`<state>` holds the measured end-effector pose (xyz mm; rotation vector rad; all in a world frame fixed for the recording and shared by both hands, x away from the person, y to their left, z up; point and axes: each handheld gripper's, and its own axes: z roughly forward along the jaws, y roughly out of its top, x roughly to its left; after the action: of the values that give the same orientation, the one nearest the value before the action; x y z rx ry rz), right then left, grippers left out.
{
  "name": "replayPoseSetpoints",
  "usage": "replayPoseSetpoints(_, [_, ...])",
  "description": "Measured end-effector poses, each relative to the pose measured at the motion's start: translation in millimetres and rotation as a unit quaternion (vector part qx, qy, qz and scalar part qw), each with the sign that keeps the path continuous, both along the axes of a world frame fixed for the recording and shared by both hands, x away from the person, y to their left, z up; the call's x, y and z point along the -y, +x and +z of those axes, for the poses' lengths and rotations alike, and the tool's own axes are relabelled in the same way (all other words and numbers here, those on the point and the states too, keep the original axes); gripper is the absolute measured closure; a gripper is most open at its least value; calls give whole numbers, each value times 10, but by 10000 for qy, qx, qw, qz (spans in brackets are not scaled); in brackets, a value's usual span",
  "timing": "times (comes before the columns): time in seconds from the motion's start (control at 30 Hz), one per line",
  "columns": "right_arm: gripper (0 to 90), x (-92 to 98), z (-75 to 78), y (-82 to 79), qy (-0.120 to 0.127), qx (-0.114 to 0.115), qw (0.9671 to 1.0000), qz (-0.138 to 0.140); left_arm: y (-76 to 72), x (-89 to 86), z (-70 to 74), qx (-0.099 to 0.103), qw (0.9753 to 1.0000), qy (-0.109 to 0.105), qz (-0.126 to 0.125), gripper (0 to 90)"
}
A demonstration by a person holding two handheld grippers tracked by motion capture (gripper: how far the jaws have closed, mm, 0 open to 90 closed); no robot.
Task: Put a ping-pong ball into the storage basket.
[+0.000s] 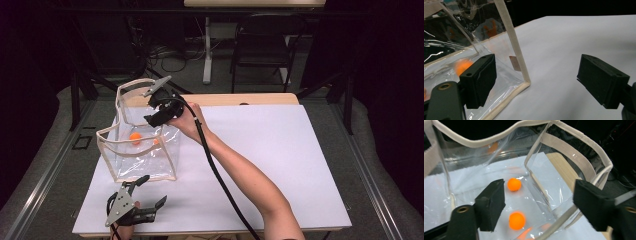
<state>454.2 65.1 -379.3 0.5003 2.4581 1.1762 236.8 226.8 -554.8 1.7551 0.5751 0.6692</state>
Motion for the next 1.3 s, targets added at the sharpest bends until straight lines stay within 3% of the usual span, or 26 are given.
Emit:
replayPoseSetpoints(0.07, [140,54,24,-8,149,-71,9999,8,0,3,1,2,10000,1,-5,156])
replayPoseSetpoints(0.13, [118,126,49,-25,358,-135,9992,67,-1,8,1,1,10000,2,-26,156])
replayPoseSetpoints(0.3, [39,266,128,-30,612,-250,9977,170,6,16,0,-15,10000,10,-24,156])
replayPoseSetpoints(0.57, [0,407,159,-54,617,-482,9963,366,11,26,1,-26,10000,3,-25,155])
replayPoseSetpoints(0.97, [0,613,152,-126,570,-500,9963,394,24,38,-1,-43,10000,22,-45,155])
replayPoseSetpoints(1.3, [0,779,61,-148,521,-497,9968,334,13,26,-4,-33,10000,35,-44,156])
